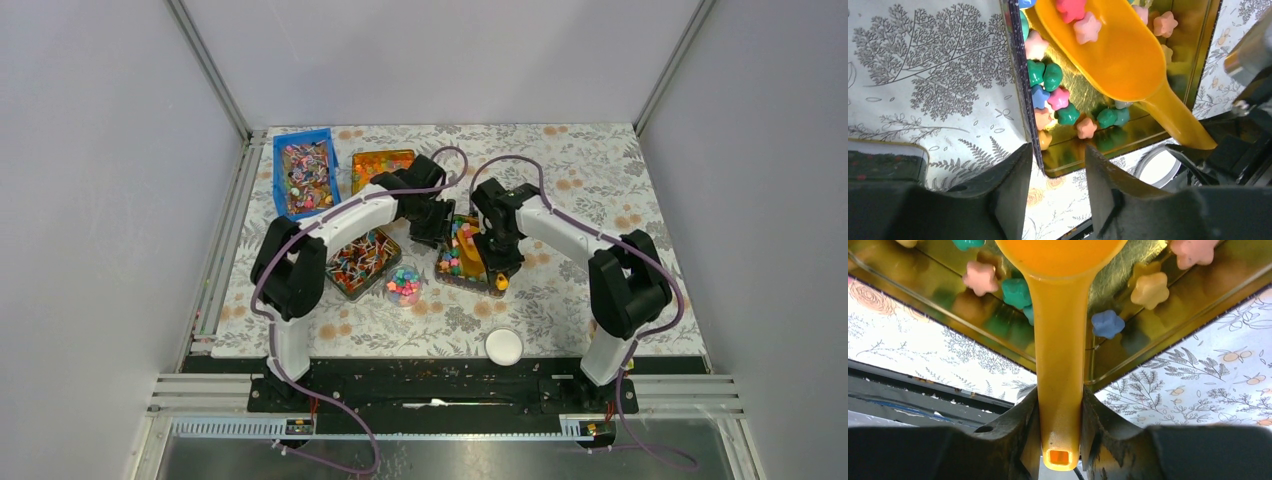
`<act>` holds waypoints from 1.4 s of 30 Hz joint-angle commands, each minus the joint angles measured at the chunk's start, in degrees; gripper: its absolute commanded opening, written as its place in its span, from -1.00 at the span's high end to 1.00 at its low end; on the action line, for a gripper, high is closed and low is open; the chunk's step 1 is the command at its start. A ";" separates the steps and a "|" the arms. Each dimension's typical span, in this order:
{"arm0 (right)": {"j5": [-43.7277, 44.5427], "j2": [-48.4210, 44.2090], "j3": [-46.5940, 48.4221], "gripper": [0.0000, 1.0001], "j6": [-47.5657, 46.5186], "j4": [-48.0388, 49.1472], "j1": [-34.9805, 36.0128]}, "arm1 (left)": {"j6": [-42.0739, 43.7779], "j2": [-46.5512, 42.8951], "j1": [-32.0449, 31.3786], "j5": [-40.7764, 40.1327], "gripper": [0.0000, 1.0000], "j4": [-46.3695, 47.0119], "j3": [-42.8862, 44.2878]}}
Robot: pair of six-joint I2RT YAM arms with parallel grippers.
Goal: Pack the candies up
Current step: Scoop the fake candies from the storage box.
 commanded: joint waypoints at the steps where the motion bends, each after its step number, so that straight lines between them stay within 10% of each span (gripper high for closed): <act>1: 0.47 -5.54 -0.96 1.00 -1.44 0.63 0.59 | -1.72 -6.01 1.45 1.39 0.06 2.73 -2.30; 10: -0.12 -10.19 -2.85 1.00 -1.52 -1.36 1.01 | -6.51 -16.83 6.37 1.66 -0.36 9.37 -12.16; 42: -3.65 -21.93 -1.57 1.00 2.51 -9.89 18.68 | -8.34 -48.12 10.89 -8.97 -0.59 6.75 -39.33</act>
